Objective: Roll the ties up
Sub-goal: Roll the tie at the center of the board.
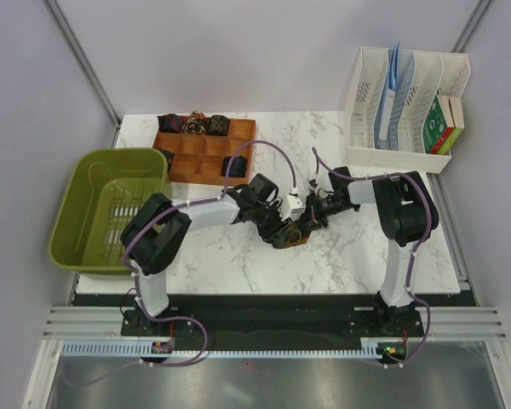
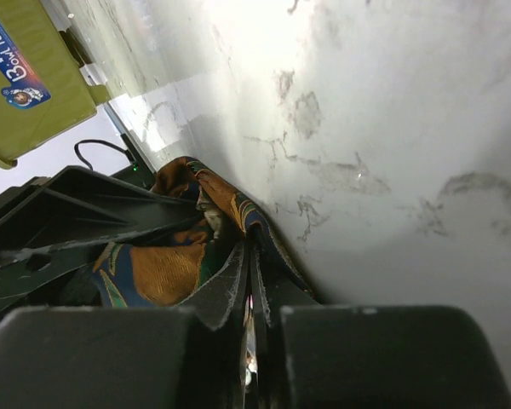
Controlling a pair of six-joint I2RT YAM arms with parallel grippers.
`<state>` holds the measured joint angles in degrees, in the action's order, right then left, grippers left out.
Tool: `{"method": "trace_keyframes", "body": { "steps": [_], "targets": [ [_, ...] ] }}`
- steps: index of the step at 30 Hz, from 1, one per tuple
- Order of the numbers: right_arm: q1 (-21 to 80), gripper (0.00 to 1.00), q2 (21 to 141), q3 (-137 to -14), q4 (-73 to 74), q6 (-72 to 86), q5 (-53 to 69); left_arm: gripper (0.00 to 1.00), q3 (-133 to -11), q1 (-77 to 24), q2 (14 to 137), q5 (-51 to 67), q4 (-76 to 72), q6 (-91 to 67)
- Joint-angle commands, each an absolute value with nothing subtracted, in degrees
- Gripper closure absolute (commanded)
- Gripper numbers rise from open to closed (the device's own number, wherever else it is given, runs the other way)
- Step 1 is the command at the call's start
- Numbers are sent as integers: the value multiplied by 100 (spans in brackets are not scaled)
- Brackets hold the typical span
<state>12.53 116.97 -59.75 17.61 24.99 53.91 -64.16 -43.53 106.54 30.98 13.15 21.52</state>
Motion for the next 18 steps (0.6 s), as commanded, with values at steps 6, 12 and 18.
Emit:
{"method": "trace_keyframes", "body": {
  "steps": [6, 12, 18],
  "targets": [
    [1204, 77, 11602, -6380, 2118, 2549, 4684, 98, -7277, -4570, 11487, 2215, 2672, 2461],
    [985, 55, 11189, -6750, 2777, 2286, 5089, 97, -7462, -4597, 11671, 2048, 2909, 2443],
    [896, 45, 10961, -6698, 3419, 1776, 5281, 96, -7602, -4597, 11786, 2030, 3015, 2461]
  ]
}}
